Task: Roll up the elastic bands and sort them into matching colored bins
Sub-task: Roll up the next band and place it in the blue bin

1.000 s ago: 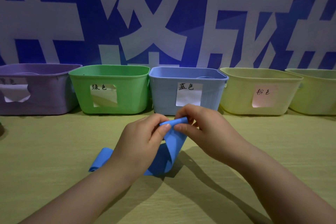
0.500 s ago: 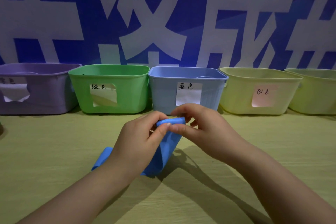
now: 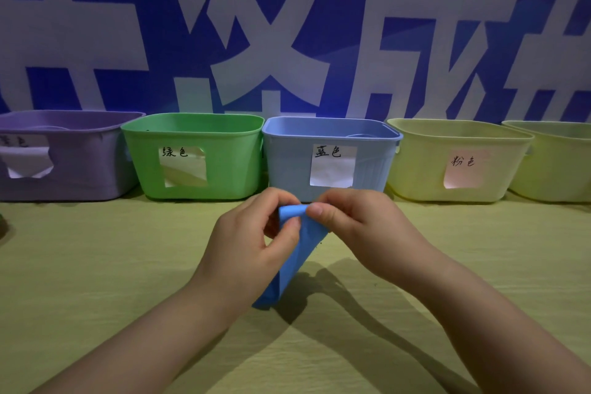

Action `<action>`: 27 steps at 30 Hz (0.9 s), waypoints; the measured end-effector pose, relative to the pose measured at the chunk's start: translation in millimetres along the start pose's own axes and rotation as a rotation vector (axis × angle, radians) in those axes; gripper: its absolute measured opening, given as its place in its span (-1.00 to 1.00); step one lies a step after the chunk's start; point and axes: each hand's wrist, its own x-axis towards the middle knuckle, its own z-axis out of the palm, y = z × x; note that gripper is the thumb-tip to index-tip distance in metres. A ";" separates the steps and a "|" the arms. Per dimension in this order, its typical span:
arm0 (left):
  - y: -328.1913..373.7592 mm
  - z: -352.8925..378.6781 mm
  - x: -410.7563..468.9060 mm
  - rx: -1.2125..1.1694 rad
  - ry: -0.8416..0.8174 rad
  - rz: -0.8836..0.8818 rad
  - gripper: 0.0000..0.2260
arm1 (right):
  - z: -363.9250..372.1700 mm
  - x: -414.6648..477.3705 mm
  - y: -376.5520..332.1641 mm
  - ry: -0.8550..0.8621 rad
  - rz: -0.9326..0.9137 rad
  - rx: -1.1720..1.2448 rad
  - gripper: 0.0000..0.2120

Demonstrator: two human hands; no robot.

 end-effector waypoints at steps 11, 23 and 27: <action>-3.0 -0.3 1.9 -0.043 0.025 -0.055 -0.64 | 3.4 1.3 -0.3 0.068 -0.001 0.120 -0.84; 1.3 -3.5 0.4 0.015 0.027 0.029 -0.72 | 8.4 -0.1 -1.9 -0.004 0.099 0.305 -0.51; 0.0 -3.0 1.5 -0.024 0.056 -0.019 -0.69 | 11.4 -0.6 -6.2 -0.005 0.066 0.461 -0.94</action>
